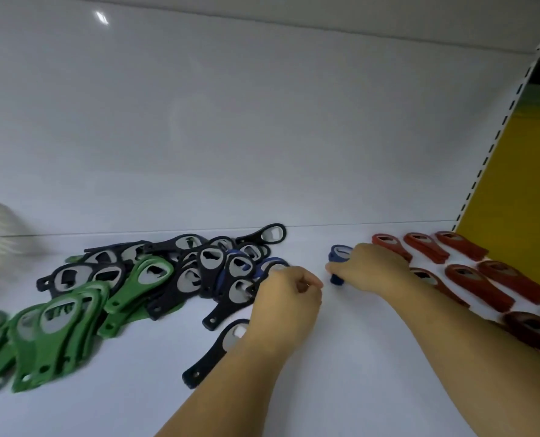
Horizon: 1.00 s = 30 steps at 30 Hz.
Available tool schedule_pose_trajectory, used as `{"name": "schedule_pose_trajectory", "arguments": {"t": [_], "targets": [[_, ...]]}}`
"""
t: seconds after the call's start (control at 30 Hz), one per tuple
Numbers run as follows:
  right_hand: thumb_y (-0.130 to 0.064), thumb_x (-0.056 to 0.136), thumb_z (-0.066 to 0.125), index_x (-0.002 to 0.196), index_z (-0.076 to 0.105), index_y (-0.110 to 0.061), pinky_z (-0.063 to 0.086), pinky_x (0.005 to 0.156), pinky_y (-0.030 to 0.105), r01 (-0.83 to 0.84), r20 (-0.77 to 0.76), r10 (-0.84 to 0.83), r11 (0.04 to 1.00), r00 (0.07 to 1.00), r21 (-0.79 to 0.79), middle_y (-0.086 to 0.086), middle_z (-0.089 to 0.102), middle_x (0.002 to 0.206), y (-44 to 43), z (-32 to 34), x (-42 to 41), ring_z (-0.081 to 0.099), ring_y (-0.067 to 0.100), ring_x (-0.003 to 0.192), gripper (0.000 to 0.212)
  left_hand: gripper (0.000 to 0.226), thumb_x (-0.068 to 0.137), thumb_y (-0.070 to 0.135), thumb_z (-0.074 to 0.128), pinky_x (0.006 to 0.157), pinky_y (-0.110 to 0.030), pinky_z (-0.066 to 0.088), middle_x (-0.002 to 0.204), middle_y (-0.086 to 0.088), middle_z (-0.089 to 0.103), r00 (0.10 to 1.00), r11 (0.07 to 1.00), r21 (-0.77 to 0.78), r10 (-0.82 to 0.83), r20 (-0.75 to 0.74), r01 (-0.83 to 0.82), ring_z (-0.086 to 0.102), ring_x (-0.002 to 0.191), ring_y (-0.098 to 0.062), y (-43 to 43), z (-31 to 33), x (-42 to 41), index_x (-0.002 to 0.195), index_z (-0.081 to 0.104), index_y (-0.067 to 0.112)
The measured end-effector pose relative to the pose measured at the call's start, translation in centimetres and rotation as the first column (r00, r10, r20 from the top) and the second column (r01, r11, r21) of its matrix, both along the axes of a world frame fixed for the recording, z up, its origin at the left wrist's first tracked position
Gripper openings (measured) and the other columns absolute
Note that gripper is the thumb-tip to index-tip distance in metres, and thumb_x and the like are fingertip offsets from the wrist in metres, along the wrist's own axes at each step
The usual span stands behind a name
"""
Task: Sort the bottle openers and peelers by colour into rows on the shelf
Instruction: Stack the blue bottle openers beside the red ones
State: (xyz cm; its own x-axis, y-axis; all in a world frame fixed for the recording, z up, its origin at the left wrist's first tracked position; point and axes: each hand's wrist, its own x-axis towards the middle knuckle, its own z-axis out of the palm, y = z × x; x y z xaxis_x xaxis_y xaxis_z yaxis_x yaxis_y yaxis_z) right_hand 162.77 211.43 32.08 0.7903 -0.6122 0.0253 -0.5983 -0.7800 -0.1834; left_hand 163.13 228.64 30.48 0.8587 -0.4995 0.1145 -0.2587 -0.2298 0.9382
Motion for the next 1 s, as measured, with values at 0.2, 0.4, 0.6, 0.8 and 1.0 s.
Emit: {"name": "schedule_pose_trajectory", "arguments": {"t": [0.2,0.4,0.6,0.8,1.0], "targets": [[-0.045,0.078,0.064,0.059,0.046,-0.015,0.028,0.045,0.023,-0.027,0.117,0.022,0.999,0.993,0.037,-0.001,0.046,0.053,-0.7,-1.1,-0.6,0.043,0.016,0.047,0.04,0.024,0.088,0.008,0.051,0.053,-0.013,0.044,0.066,0.007,0.065,0.995,0.994,-0.105,0.015,-0.095,-0.025,0.056,0.062,-0.01,-0.1,0.1,-0.7,0.076,0.063,0.025],[-0.042,0.078,0.068,0.057,0.056,-0.009,0.034,0.047,0.025,-0.019,0.252,-0.004,0.996,0.968,0.091,0.003,0.05,0.051,-1.5,-0.3,-1.7,0.047,0.02,0.049,0.041,0.017,0.091,0.007,0.053,0.069,-0.02,0.055,0.077,-0.002,0.07,0.96,0.967,-0.239,0.021,-0.278,-0.09,0.065,0.071,-0.011,0.0,0.8,-0.7,0.088,0.069,0.012],[-0.025,0.084,0.068,0.075,0.072,-0.003,0.044,0.056,0.025,-0.258,0.642,-0.019,0.907,0.766,0.334,0.01,0.07,0.074,1.7,1.2,-2.0,0.062,0.025,0.066,0.024,0.02,0.095,0.02,0.055,0.089,-0.034,0.054,0.107,-0.012,0.066,0.843,0.899,-0.389,-0.045,-0.536,-0.199,0.067,0.098,-0.023,0.3,1.4,0.5,0.104,0.063,0.004],[-0.022,0.084,0.07,0.068,0.069,-0.012,0.04,0.053,0.019,-0.579,0.703,0.051,0.61,0.709,0.54,-0.006,0.055,0.047,4.6,0.8,-2.0,0.047,0.005,0.047,0.019,0.023,0.1,0.02,0.046,0.096,-0.04,0.049,0.109,-0.012,0.07,0.819,0.815,-0.549,-0.18,-0.544,-0.185,0.063,0.109,-0.028,0.7,1.7,0.7,0.105,0.063,0.006],[-0.033,0.082,0.071,0.068,0.067,-0.021,0.041,0.056,0.022,-0.454,0.555,0.218,0.827,0.803,0.332,-0.009,0.063,0.063,2.2,-0.6,-1.0,0.056,0.01,0.06,0.019,0.024,0.1,0.01,0.036,0.053,-0.028,0.05,0.081,-0.012,0.074,0.79,0.726,-0.586,-0.096,-0.605,-0.36,0.068,0.061,-0.022,1.7,2.1,2.1,0.104,0.059,0.015]]}}
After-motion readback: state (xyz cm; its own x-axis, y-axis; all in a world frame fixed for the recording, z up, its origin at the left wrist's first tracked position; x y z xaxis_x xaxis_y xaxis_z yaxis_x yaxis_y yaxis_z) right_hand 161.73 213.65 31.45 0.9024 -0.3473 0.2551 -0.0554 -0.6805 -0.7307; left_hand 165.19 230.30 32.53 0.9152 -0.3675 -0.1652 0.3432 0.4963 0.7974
